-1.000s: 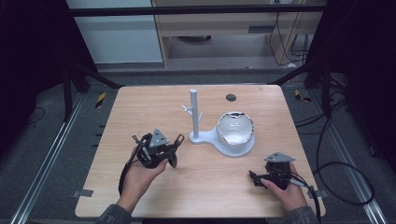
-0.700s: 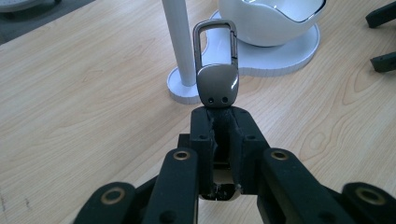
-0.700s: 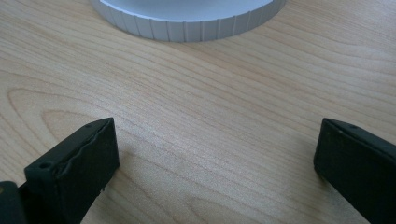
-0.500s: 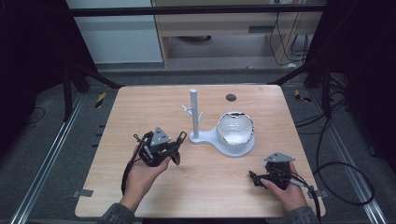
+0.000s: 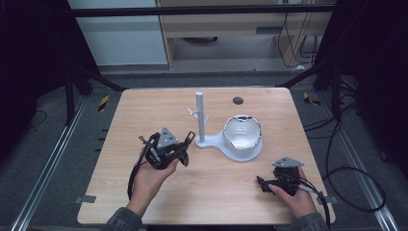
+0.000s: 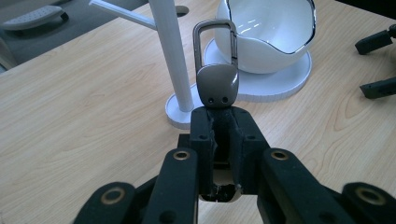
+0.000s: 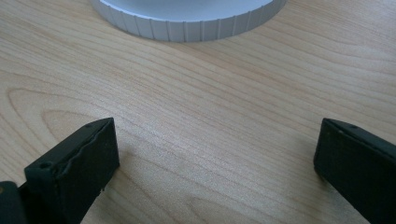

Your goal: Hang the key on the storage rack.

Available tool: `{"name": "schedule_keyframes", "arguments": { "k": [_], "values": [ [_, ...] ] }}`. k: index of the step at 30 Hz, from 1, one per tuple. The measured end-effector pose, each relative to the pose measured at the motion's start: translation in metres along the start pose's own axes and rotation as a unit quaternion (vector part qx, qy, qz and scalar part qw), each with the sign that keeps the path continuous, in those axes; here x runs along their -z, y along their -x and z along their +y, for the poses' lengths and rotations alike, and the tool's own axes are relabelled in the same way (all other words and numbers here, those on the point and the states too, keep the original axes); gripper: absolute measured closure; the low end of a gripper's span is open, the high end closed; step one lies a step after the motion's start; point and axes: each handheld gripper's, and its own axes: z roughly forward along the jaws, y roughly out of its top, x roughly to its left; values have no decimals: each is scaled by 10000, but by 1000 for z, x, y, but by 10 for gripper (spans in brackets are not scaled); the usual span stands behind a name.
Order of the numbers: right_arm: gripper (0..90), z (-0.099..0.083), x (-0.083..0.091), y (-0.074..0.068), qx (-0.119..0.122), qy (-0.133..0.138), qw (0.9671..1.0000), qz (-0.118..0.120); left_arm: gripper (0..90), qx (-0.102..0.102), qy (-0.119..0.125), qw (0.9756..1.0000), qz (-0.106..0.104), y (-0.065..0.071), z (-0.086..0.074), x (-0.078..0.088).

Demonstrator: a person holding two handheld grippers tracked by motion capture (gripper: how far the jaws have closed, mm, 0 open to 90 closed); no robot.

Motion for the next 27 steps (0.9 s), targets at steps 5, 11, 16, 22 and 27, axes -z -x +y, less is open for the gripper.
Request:
{"name": "schedule_keyframes", "arguments": {
  "k": [5, 11, 16, 22, 27],
  "values": [
    [4, 0, 0, 0, -1, -1, 10000, 0, 804, 8, 61, 10000, 60, -1, 4, 3],
    [4, 0, 0, 0, -1, -1, 10000, -1, 803, -41, 126, 9999, 104, -3, 13, 7],
    [4, 0, 0, 0, 4, 0, 10000, 2, 804, -37, 221, 9995, 214, -8, 20, 8],
    [4, 0, 0, 0, 4, -1, 10000, 2, 803, -5, 258, 9990, 360, -13, 24, 5],
    [4, 0, 0, 0, 8, -1, 10000, 5, 803, -49, 251, 9990, 374, -13, 26, 5]
  ]
}}
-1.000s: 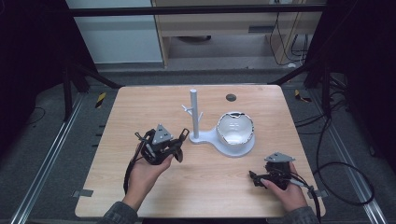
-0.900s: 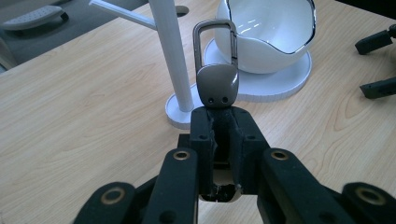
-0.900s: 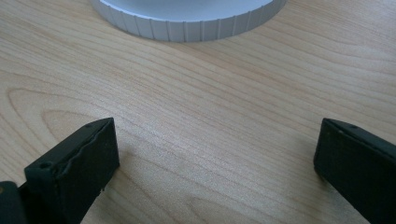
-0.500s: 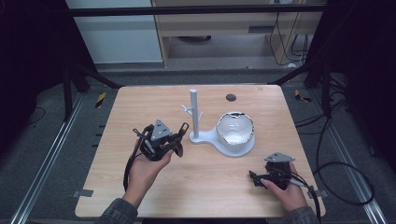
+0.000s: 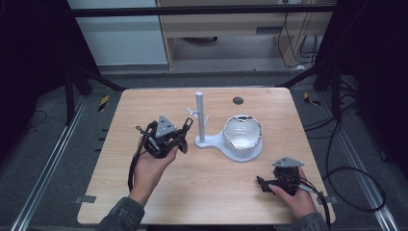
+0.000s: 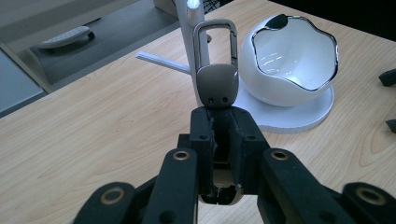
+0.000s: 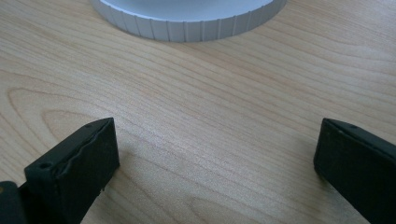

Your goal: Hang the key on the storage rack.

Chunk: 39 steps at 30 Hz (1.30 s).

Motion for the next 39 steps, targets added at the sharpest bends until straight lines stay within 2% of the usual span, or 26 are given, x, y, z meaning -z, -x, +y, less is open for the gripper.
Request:
{"name": "schedule_keyframes", "arguments": {
  "k": [18, 25, 39],
  "values": [
    [4, 0, 0, 0, -1, 0, 10000, 0, 802, -51, 130, 9999, 82, 0, 15, 2],
    [4, 0, 0, 0, 3, 0, 10000, 6, 802, -96, 95, 9999, 106, 0, 19, -2],
    [4, 0, 0, 0, 6, -2, 10000, 11, 801, -17, 42, 9999, 159, -5, 20, -11]
  ]
}}
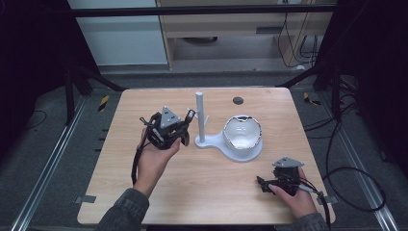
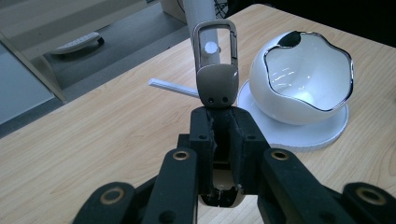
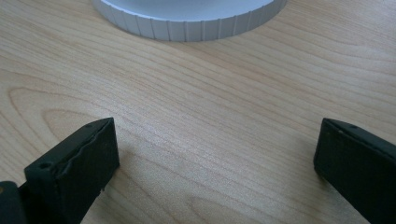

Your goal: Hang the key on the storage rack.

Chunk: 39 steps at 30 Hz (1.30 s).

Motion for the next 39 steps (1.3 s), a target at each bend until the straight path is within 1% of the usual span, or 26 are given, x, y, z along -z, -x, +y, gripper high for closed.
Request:
{"name": "schedule_keyframes", "arguments": {
  "k": [3, 8, 10, 17, 25, 28, 39],
  "values": [
    [4, 0, 0, 0, 0, 1, 10000, 1, 801, -13, -28, 10000, -1, -1, 0, -2],
    [4, 0, 0, 0, 5, 1, 10000, 0, 801, 23, -38, 10000, 10, -1, 0, -5],
    [4, 0, 0, 0, 5, 1, 10000, 0, 801, 0, -70, 10000, 19, -2, 0, -6],
    [4, 0, 0, 0, 6, 1, 10000, 2, 801, 40, -65, 10000, 13, -1, 0, -10],
    [4, 0, 0, 0, 3, 1, 10000, 3, 800, 23, -98, 9999, 12, -1, 1, -14],
    [4, 0, 0, 0, 3, 1, 10000, 4, 800, 56, -85, 9999, 13, -1, 1, -15],
    [4, 0, 0, 0, 5, 1, 10000, 4, 800, 78, -135, 9999, -8, -1, 1, -22]
  ]
}}
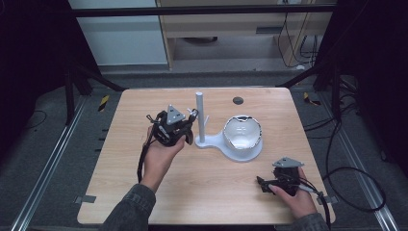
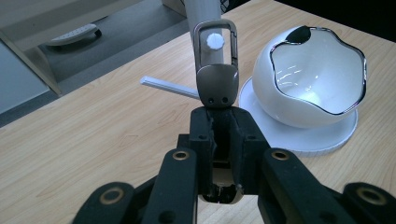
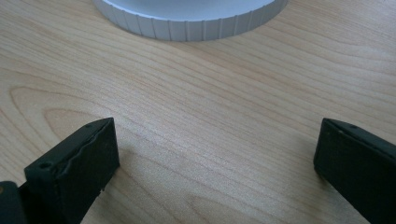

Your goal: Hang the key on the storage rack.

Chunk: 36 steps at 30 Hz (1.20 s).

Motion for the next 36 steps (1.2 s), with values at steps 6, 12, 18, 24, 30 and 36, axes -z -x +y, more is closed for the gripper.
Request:
{"name": "schedule_keyframes", "arguments": {
  "k": [6, 12, 18, 24, 30, 36],
  "values": [
    [4, 0, 0, 0, 9, 0, 10000, -1, 800, 24, -25, 10000, 2, 0, 0, -5],
    [4, 0, 0, 0, 7, 0, 10000, 4, 799, 42, -50, 10000, 11, 0, -1, -8],
    [4, 0, 0, 0, 11, 0, 10000, 0, 799, 52, -70, 10000, 18, 0, -1, -11],
    [4, 0, 0, 0, 8, -1, 10000, 5, 799, 75, -86, 9999, 18, 0, -1, -14],
    [4, 0, 0, 0, 9, 0, 10000, 5, 799, 87, -90, 9999, 21, 0, -2, -16],
    [4, 0, 0, 0, 8, -1, 10000, 5, 798, 136, -66, 9999, 7, 1, -3, -18]
  ]
}}
